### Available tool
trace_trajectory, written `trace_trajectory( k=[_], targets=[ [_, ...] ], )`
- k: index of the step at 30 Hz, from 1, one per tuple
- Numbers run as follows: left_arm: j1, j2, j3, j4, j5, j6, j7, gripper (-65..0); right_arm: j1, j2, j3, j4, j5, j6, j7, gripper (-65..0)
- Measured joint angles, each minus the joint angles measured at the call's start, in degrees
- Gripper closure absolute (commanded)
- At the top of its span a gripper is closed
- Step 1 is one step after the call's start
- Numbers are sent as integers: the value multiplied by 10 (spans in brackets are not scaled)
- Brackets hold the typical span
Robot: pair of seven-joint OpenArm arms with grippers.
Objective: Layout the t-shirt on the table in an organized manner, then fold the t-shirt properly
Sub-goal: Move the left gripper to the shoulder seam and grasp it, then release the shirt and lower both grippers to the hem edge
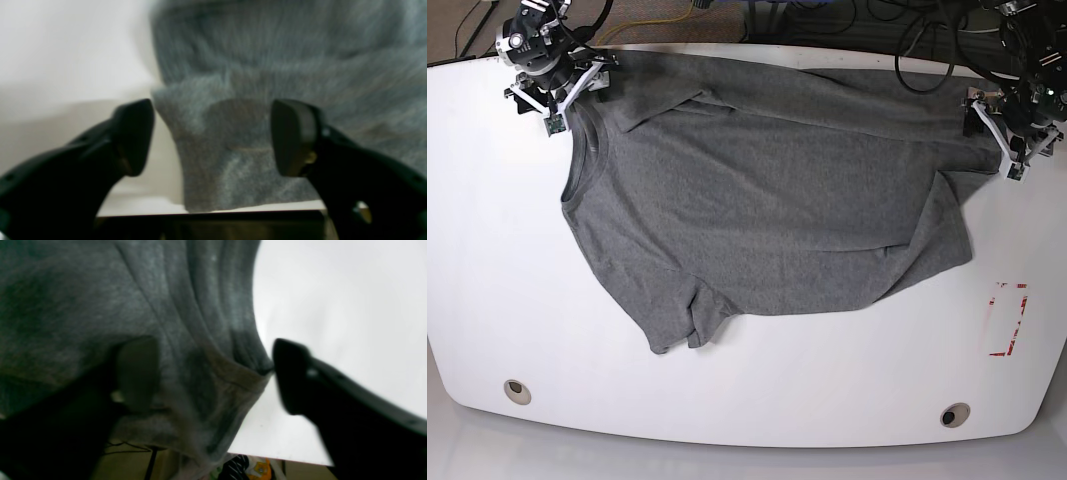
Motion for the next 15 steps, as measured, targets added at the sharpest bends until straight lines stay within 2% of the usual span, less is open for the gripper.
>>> trace_trajectory(
  k=[5,9,12,15],
  targets=[
    [-3,0,0,29,-9,0,-2,-521,3,1,0,0,-1,0,0,-620],
    [-9,0,-3,37,-7,-3,24,-521,13,2,0,6,-1,0,-2,-620],
    [-23,2,-20,46,-7,-21,43,-519,21,3,0,13,-1,0,-2,-620],
    [-46,2,-41,52,-9,-23,57,-518,31,13,-1,17,1,0,0,-620]
  ],
)
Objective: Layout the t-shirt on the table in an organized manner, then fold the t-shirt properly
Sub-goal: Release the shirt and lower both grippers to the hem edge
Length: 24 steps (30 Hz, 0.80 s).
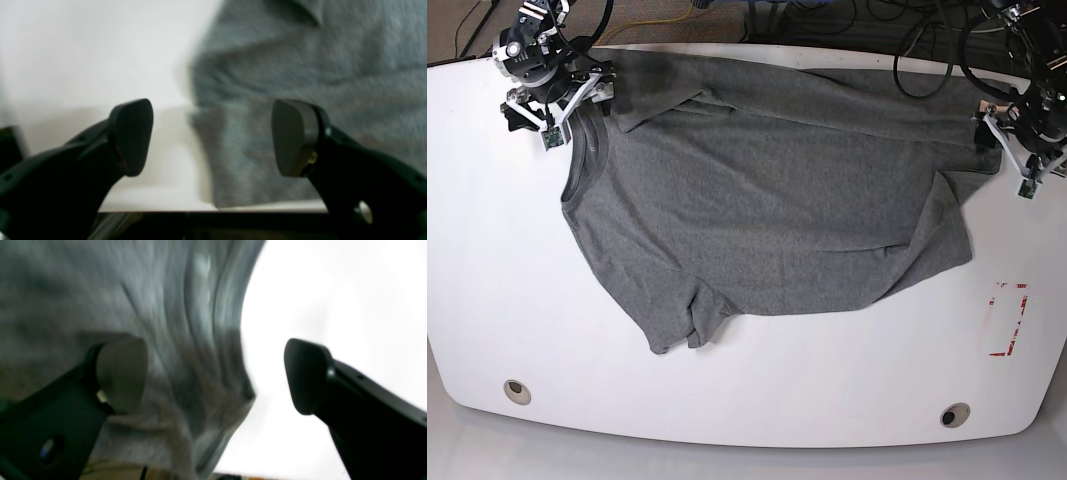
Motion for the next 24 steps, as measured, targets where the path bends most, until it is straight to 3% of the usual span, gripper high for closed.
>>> trace_trajectory(
  k=[12,19,24],
  targets=[
    [-106,1,-25,-1,6,1,22,-518,115,28,-1,-16,-2,0,-1,-620],
    [-183,-2,-24,-46,9,1,19,-518,212,49,-15,-101,-2,-1,-2,-620],
    [-242,0,-23,-96,51,1,21,-518,282,70,-33,-189,0,2,0,-620]
  ],
)
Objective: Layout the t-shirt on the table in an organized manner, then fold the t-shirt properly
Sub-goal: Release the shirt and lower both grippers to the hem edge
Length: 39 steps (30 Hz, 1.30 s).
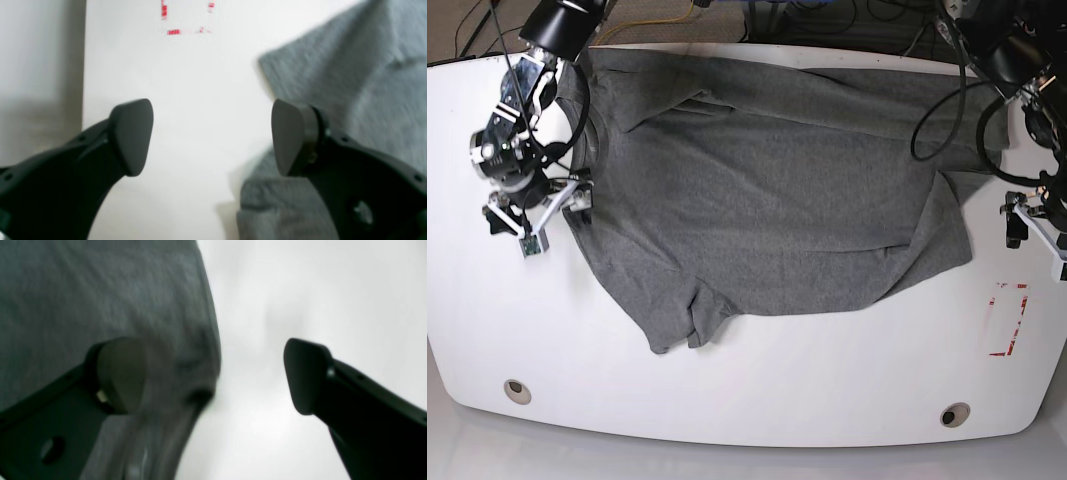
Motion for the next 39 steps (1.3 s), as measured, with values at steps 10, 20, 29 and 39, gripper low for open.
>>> trace_trajectory(
  k=[10,20,29,39],
  targets=[
    [-54,-1,51,-64,41,-2,-73,-518,110,22,-7,-180,-2,-2,46,-620],
    [-61,-1,54,-111,59,0,-95,-518,178,45,-38,-362,-2,-3,139,-620],
    [-44,-2,53,-111,53,0,-106,-518,195,48,-38,-435,1,-5,175,-620],
    [-35,-2,52,-113,56,0,-102,-518,197,21,-38,-436,3,-7,186,-618]
  ],
)
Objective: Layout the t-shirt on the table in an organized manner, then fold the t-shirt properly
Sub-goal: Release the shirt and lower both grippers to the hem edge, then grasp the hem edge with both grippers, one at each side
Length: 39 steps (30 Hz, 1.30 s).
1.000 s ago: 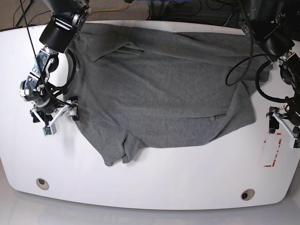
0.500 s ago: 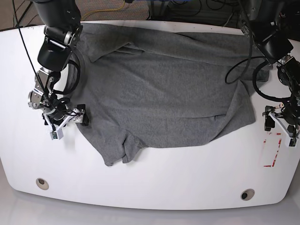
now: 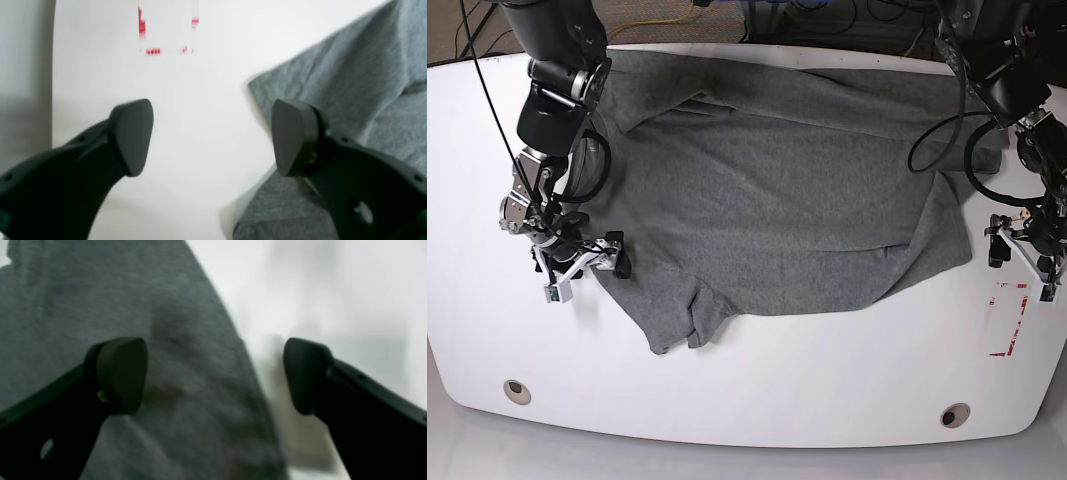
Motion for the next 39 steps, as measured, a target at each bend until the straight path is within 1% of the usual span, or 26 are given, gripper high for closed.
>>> trace_trajectory(
  k=[5,7,10,15,17,19,20,21,24,27,33,39],
  targets=[
    [0,0,0,0,1,0,-2,-518,-3,-11,0,1,6,1,8,-610],
    [1,0,0,0,1,0,-2,-518,-3,-13,0,2,6,1,9,-571],
    [-1,0,0,-8,0,0,-3,-518,-3,-14,0,2,6,1,8,-472],
    [-8,0,2,-64,0,0,-7,-518,-5,-15,0,2,6,0,3,-281],
    [-7,0,3,-87,1,0,-18,-518,-6,-15,0,2,6,0,1,-216],
    [-8,2,3,-107,2,0,-29,-518,-7,-15,0,2,6,0,-1,-163],
    [-10,2,3,-118,3,0,-37,-518,-7,-15,0,1,6,0,-2,-149],
    [-13,2,2,-129,3,0,-38,-518,-7,-16,0,1,6,0,-2,-116],
    [-26,0,0,-163,0,0,-47,-518,-8,-16,0,1,6,0,-3,-76],
    [-37,1,-1,-189,-2,0,-50,-518,-8,-16,0,0,6,0,-2,-62],
    [-54,10,-4,-226,-2,1,-81,-518,-8,-17,0,0,6,0,-3,-60],
    [-73,24,-27,-263,-4,0,-82,-518,-8,-17,0,-1,6,1,-2,-60]
  ],
)
